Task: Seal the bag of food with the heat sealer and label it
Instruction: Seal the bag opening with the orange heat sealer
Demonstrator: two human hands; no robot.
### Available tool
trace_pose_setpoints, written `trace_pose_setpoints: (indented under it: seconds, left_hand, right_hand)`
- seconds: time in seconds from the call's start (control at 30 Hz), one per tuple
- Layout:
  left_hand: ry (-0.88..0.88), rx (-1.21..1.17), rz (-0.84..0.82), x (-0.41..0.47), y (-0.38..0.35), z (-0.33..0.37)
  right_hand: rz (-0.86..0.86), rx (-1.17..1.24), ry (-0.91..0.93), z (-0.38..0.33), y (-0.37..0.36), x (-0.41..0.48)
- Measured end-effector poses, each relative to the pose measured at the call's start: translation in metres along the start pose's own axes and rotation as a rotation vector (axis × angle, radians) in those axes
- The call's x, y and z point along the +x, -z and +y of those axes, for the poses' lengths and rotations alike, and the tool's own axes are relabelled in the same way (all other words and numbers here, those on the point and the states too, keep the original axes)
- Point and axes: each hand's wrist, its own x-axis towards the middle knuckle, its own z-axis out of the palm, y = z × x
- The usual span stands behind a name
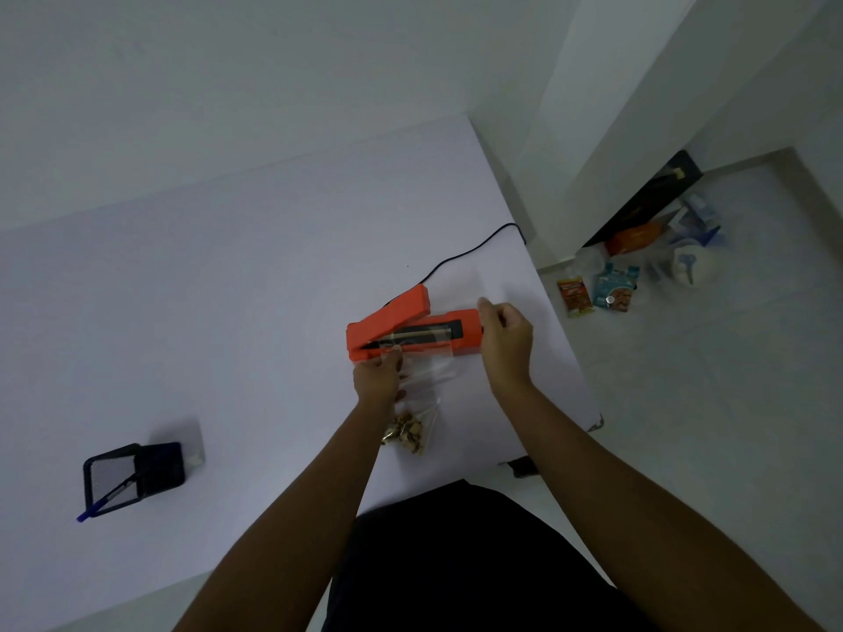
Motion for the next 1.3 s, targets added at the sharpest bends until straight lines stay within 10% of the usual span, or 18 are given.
trace_pose_setpoints:
  seconds: [0.6,1.3]
  left_hand:
    - [0.011,0.008,0.008,0.003,-0.001,0.000]
    - [-0.004,-0.011,-0.005,0.005,-0.001,-0.003]
  right_hand:
    - [-0.346,-0.038,0.292,-0.066,-0.020,-0.020]
    - [-0.143,-0.180,0.004,0.017,0.004,0.027]
